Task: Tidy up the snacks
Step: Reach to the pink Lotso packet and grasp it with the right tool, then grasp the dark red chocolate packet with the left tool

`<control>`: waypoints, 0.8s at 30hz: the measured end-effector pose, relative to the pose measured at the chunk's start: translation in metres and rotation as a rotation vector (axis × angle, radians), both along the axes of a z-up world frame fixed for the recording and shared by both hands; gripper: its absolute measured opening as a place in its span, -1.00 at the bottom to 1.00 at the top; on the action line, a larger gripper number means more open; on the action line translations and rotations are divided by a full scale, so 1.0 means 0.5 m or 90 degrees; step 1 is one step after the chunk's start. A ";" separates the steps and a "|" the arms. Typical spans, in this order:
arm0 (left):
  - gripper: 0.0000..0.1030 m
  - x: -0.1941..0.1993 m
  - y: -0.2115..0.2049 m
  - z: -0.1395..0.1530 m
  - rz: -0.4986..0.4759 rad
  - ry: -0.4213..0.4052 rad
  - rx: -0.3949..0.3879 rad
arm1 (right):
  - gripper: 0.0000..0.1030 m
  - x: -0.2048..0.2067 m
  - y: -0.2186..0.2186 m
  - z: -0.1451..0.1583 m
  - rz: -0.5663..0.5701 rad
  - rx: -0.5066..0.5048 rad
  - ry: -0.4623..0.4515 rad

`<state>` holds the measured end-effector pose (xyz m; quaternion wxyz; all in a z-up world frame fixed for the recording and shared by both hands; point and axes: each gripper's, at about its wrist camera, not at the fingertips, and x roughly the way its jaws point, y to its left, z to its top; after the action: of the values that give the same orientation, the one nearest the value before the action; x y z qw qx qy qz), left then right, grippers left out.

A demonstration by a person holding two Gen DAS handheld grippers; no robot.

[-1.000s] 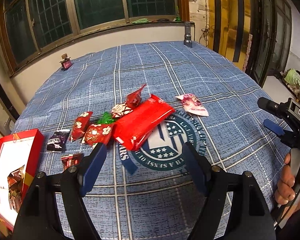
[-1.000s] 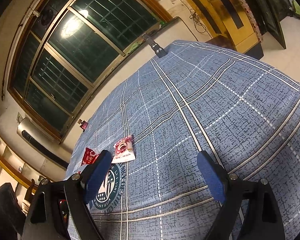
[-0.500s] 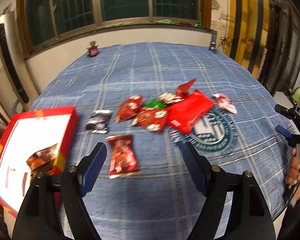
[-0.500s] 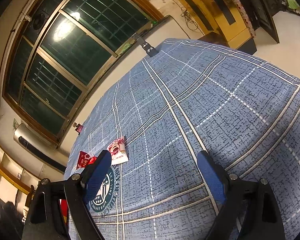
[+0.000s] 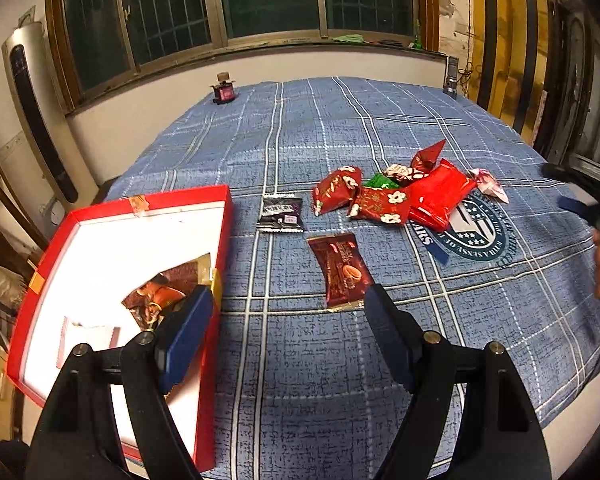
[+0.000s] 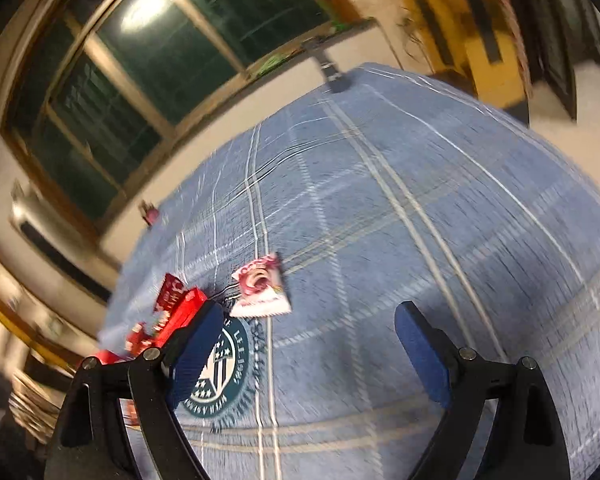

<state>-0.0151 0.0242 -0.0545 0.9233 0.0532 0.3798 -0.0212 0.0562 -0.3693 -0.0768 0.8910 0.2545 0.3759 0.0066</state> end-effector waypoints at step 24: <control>0.51 0.017 -0.025 -0.001 -0.012 0.029 0.004 | -0.23 0.151 0.134 -0.065 0.049 -0.212 0.098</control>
<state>-0.0065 0.0118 -0.0553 0.9139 0.0587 0.4005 -0.0298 0.1318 -0.3024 -0.1095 0.8885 0.0888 0.4484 -0.0408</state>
